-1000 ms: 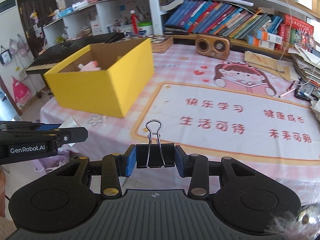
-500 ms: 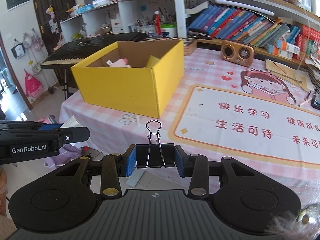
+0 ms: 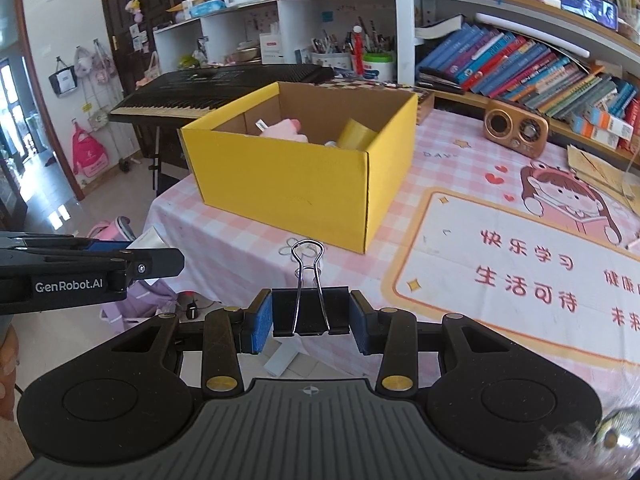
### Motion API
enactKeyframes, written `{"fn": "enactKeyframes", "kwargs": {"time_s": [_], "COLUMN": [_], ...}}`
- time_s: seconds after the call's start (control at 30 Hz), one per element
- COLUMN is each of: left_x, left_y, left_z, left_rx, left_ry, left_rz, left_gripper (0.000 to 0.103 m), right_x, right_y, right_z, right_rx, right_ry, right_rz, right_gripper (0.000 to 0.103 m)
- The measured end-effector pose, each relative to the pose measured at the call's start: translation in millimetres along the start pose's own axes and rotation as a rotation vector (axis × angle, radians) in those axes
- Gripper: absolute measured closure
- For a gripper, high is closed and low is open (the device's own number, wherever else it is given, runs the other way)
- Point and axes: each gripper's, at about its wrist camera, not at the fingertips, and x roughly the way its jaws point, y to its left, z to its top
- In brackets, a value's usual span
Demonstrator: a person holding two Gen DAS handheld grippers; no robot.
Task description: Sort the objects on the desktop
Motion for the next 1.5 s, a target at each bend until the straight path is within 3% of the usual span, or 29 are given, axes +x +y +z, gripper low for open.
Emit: {"fn": "enactKeyframes", "kwargs": {"time_s": [0.17, 0.4, 0.77, 1.07, 1.3, 1.5], "left_x": [2, 10, 60, 127, 164, 176], "left_y": [4, -1, -13, -31, -41, -44], "left_z": [9, 47, 115, 132, 124, 122], "left_rx": [-0.026, -0.015, 0.004, 0.058, 0.087, 0.090], "left_ry": [-0.035, -0.122, -0.196, -0.082, 0.041, 0.092], "left_rz": [-0.002, 0.011, 0.037, 0.062, 0.069, 0.066], "left_gripper": [0.071, 0.071, 0.071, 0.071, 0.071, 0.071], "right_x": [3, 11, 47, 91, 136, 169], "right_y": [-6, -32, -67, -84, -72, -63], "right_z": [14, 59, 136, 187, 202, 206], "right_rx": [-0.003, 0.021, -0.014, -0.047, -0.104, -0.165], "right_ry": [-0.023, -0.120, -0.221, -0.224, -0.121, -0.030], "right_rz": [0.002, 0.010, 0.031, 0.091, 0.170, 0.202], "right_gripper": [0.066, 0.066, 0.066, 0.066, 0.066, 0.065]}}
